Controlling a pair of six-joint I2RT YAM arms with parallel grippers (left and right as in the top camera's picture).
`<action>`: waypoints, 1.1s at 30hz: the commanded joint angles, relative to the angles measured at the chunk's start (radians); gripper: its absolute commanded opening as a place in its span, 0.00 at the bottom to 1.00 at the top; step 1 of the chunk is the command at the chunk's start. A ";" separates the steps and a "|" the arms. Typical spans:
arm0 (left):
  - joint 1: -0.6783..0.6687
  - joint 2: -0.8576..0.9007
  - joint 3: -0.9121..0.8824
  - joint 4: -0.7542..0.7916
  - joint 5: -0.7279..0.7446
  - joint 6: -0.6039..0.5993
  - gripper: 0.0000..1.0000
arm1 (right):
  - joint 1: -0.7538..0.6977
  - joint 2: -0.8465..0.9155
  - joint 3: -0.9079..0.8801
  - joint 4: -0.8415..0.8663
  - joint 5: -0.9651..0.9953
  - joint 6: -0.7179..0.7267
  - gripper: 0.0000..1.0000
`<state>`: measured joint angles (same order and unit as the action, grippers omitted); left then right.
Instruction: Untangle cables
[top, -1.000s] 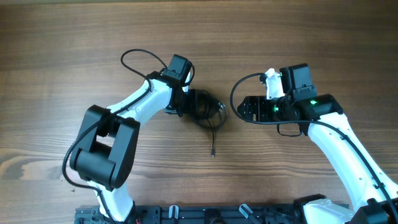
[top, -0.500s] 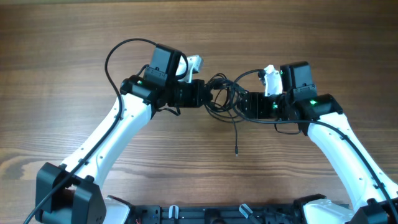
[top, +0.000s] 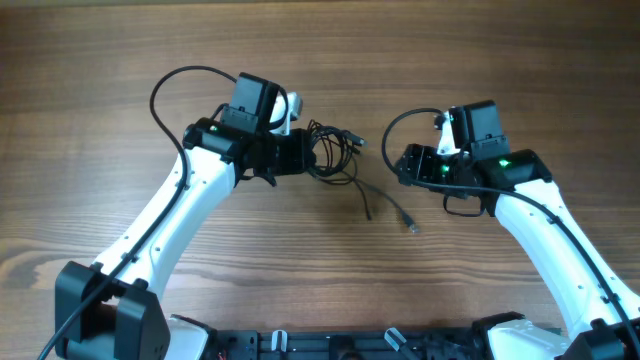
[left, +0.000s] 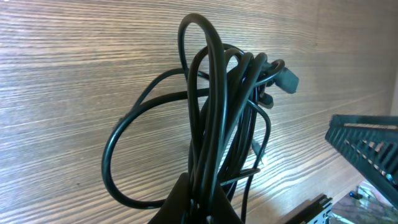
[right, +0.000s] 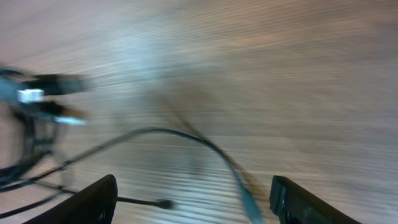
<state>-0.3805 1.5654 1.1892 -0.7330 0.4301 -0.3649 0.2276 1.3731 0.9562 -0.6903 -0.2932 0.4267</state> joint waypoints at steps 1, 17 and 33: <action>-0.035 -0.011 0.005 0.015 0.000 0.009 0.04 | 0.005 0.005 0.000 0.071 -0.241 -0.081 0.81; -0.120 -0.015 0.005 0.131 0.243 0.009 0.04 | 0.089 0.066 0.000 -0.034 0.137 0.174 0.24; 0.086 -0.015 0.005 -0.031 0.048 -0.037 0.04 | 0.088 0.080 0.000 -0.157 0.269 0.284 0.14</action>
<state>-0.3439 1.5654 1.1885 -0.7673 0.5190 -0.3637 0.3256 1.4391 0.9565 -0.8463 -0.0959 0.7006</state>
